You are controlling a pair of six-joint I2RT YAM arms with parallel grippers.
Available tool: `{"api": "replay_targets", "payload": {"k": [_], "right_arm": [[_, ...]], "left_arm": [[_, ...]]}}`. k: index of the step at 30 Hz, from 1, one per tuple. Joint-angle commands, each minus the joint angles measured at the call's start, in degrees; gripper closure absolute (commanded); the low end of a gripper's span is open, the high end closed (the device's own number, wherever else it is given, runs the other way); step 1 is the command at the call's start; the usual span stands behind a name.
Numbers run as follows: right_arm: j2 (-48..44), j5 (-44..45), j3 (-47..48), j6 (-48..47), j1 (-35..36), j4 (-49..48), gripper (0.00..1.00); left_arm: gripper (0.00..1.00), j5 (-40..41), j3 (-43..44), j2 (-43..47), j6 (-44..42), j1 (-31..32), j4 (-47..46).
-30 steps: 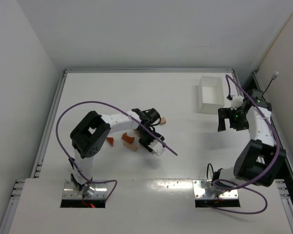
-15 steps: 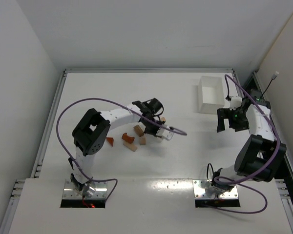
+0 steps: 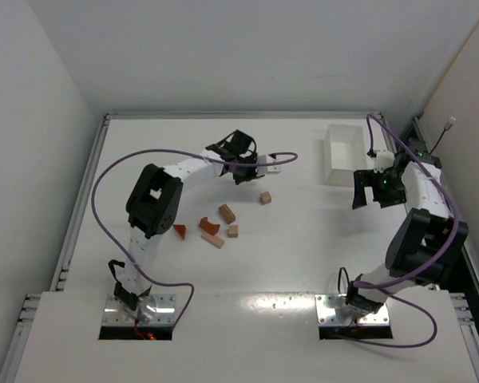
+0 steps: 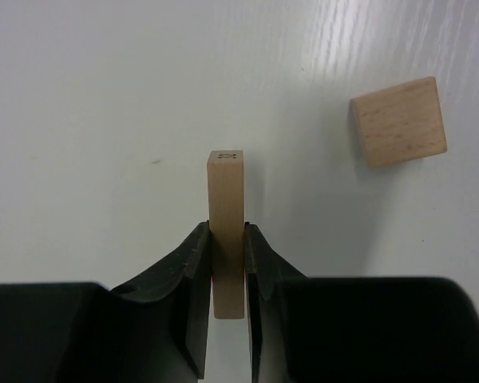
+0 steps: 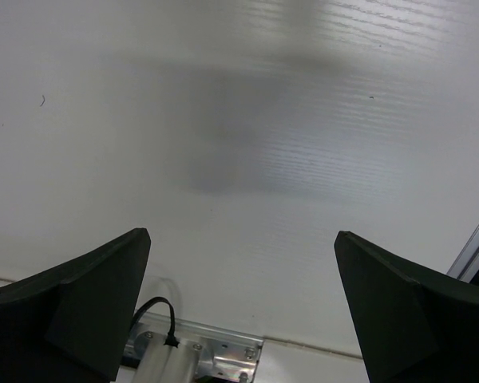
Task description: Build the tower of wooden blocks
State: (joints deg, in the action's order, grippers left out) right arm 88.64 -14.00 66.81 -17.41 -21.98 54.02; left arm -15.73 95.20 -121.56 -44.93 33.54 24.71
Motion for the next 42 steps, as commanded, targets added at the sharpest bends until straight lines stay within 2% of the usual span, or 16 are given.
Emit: {"api": "replay_targets", "payload": {"k": [1, 6, 15, 18, 22, 29, 37, 40, 42], "right_arm": [[-0.05, -1.39, 2.89, -0.61, 0.36, -0.85, 0.00], [-0.05, -1.38, 3.42, -0.61, 0.88, -0.32, 0.00], [-0.05, -1.38, 2.89, -0.61, 0.88, -0.32, 0.00], [-0.05, -1.38, 2.36, -0.61, 0.88, -0.32, 0.00], [-0.05, -1.38, 1.84, -0.61, 0.88, -0.85, 0.00], [-0.57, -1.38, 1.31, -0.61, 0.88, -0.85, 0.00], [-1.63, -1.38, 0.78, -0.61, 0.88, -0.85, 0.00], [-2.85, -0.86, -0.36, -0.61, 0.88, -0.85, 0.00], [-3.38, -0.85, -1.58, -0.61, 0.88, -0.85, 0.00]], "left_arm": [[1.00, 0.00, 2.18, -2.98, 1.95, -0.32, 2.61], [1.00, -1.68, -0.53, -3.60, 0.11, -1.98, 7.10], [1.00, -6.33, -14.32, 7.63, -2.01, -2.69, 11.59], [1.00, -6.94, -16.35, 10.63, -1.48, -2.69, 12.81], [1.00, -8.36, -18.64, 13.61, -1.91, -1.03, 16.07], [1.00, -10.55, -26.55, 21.27, -4.82, 3.63, 14.31], [1.00, -11.61, -26.99, 21.63, -3.07, 5.92, 14.31], [1.00, -12.14, -23.40, 20.31, 0.87, 4.87, 13.26], [1.00, -12.84, -19.55, 20.31, 4.91, 3.64, 9.41]]}}
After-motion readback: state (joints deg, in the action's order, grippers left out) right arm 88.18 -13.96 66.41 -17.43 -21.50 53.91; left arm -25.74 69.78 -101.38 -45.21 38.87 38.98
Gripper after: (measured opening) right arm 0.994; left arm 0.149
